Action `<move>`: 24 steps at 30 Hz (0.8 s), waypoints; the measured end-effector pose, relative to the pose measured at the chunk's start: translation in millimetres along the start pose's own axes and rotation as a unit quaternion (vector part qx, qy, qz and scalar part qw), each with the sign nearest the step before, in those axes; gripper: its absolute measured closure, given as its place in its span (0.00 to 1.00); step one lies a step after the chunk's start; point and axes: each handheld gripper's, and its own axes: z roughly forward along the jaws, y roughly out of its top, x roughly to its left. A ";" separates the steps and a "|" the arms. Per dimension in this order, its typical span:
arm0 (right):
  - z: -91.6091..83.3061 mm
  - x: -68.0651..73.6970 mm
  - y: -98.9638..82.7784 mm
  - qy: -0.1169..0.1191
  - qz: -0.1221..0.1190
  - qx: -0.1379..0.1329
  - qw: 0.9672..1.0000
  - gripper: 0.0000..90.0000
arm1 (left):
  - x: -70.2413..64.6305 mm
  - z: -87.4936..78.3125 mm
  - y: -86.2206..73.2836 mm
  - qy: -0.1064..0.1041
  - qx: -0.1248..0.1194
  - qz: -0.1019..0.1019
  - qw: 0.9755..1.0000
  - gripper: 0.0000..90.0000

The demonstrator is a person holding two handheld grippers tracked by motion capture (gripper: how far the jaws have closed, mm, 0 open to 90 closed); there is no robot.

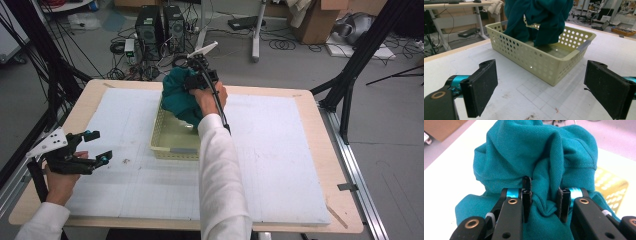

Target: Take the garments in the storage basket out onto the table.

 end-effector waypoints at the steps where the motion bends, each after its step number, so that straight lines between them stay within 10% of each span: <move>1: -4.9 -0.3 1.9 0.000 -0.001 -0.006 1.000 0.82 | -0.1 0.1 0.0 0.000 -0.001 -0.001 1.000 0.13; 24: -120.7 -27.6 9.0 -0.039 0.007 -0.072 0.997 0.82 | 0.8 2.7 -0.4 0.001 0.009 0.003 1.000 0.13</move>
